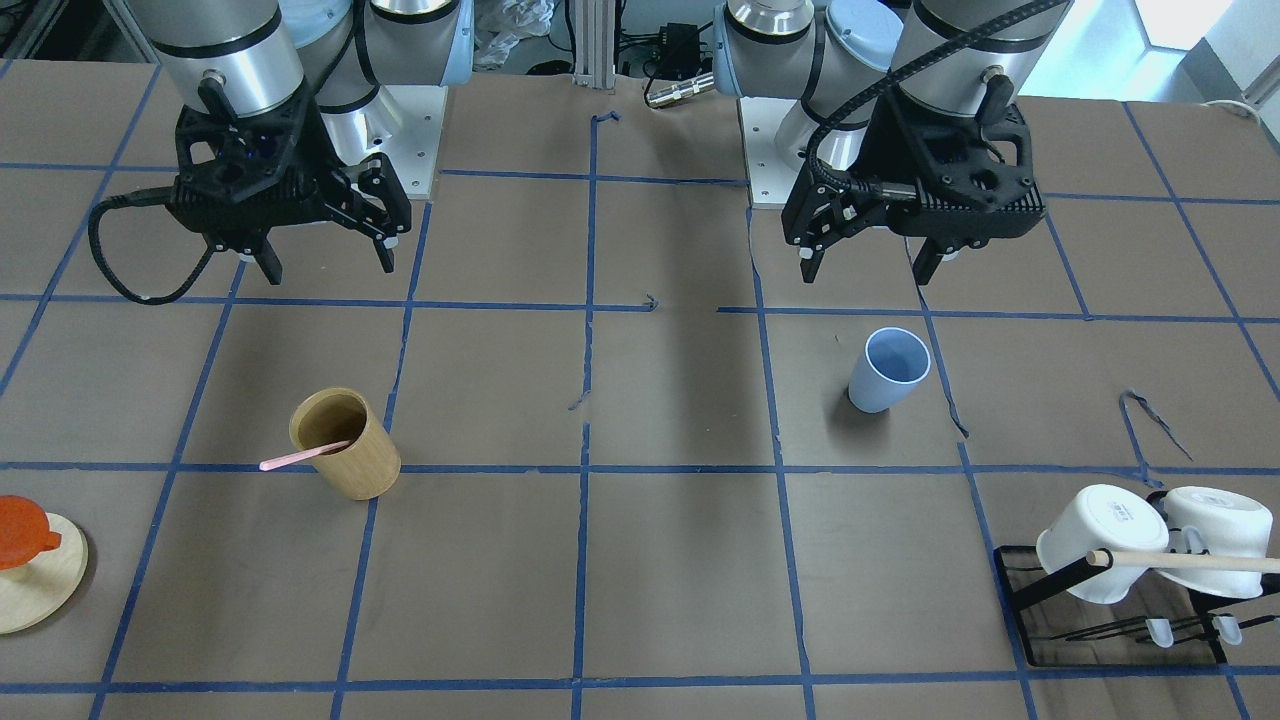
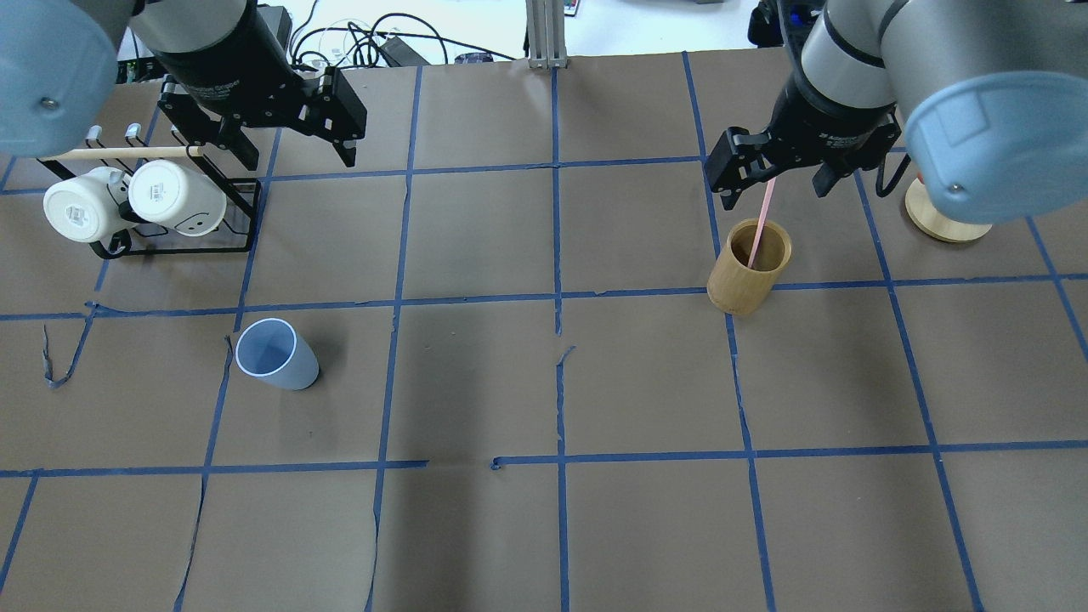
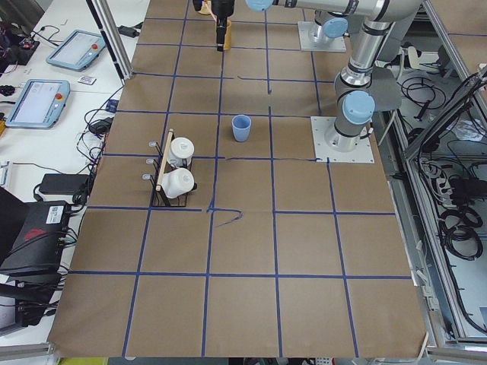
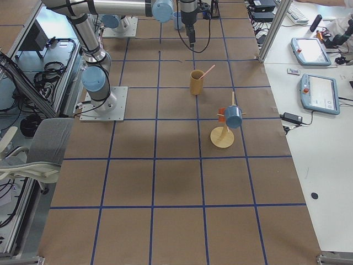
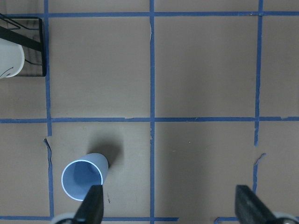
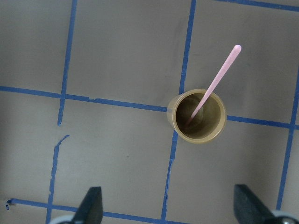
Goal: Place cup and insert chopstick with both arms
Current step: 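Lower the right gripper over the pink chopstick in the bamboo cup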
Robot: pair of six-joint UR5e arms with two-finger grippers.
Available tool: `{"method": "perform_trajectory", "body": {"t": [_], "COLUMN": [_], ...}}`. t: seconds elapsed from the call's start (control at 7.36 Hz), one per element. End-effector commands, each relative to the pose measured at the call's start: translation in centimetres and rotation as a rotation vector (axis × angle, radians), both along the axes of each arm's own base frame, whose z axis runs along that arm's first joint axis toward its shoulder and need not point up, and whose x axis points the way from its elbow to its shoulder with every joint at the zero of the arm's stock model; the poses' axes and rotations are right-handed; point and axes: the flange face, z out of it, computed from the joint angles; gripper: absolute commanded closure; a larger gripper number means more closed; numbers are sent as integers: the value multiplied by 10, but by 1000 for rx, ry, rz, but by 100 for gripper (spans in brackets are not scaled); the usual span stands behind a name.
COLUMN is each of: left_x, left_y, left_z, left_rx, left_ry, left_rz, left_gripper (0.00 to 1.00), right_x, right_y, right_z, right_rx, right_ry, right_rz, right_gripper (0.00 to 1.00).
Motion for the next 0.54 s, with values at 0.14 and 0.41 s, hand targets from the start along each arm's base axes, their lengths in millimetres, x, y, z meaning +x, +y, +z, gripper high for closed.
{"method": "perform_trajectory", "body": {"t": [0.14, 0.41], "left_x": [0, -1], "left_y": [1, 5], "left_z": [2, 5], "left_rx": [-3, -9], "left_ry": [0, 1], "left_rz": [0, 0], "left_gripper": [0, 0], "right_x": [7, 6], "right_y": [-25, -51], "right_z": [6, -34], "right_rx": [-19, 62], "right_ry": [-2, -64], "right_rz": [11, 5], "right_gripper": [0, 0]}}
